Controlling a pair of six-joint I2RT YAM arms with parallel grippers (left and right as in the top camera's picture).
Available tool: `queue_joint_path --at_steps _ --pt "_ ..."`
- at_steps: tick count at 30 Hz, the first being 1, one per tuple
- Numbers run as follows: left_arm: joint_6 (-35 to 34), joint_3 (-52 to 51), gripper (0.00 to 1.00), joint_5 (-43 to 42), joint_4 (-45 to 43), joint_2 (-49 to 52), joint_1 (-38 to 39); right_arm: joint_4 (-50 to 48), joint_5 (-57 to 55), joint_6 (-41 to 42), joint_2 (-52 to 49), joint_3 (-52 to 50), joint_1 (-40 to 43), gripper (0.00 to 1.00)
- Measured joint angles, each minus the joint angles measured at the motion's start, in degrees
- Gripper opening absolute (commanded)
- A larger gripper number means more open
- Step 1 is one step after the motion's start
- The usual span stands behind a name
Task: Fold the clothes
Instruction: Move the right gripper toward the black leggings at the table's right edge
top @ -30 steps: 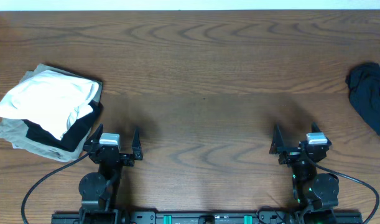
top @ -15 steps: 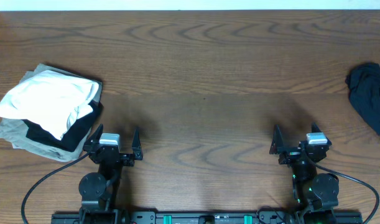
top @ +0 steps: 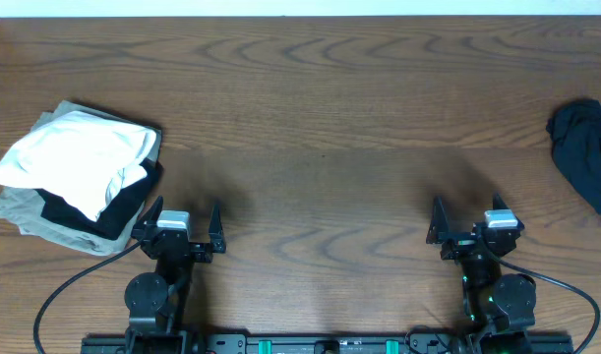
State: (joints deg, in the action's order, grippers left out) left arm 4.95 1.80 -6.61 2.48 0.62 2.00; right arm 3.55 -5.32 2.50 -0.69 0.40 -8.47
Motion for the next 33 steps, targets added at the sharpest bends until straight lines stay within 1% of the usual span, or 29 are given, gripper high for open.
queue_joint_path --at_steps 20,23,26,29,31,33 --pt "0.0 0.0 0.98 0.0 0.0 0.0 0.0 0.0 0.2 0.0 0.0 0.0 0.0 0.99" --pt "-0.3 0.0 0.98 0.0 -0.1 0.0 0.0 0.0 0.8 1.0 0.0 0.0 0.0 0.99" --pt "-3.2 -0.2 0.98 0.0 -0.6 0.0 0.0 0.0 1.4 3.0 0.0 0.0 0.0 0.99" --pt "-7.5 -0.2 0.98 -1.0 -0.8 0.0 0.0 1.0 2.3 4.5 0.0 0.1 0.0 0.99" --pt "-9.4 -0.2 0.98 -3.0 -0.9 0.0 0.0 3.3 3.0 5.0 -0.1 1.0 0.0 0.99" --pt "-10.5 0.4 0.98 -5.2 0.0 0.3 0.0 8.3 3.0 5.4 -0.8 3.7 0.0 0.99"
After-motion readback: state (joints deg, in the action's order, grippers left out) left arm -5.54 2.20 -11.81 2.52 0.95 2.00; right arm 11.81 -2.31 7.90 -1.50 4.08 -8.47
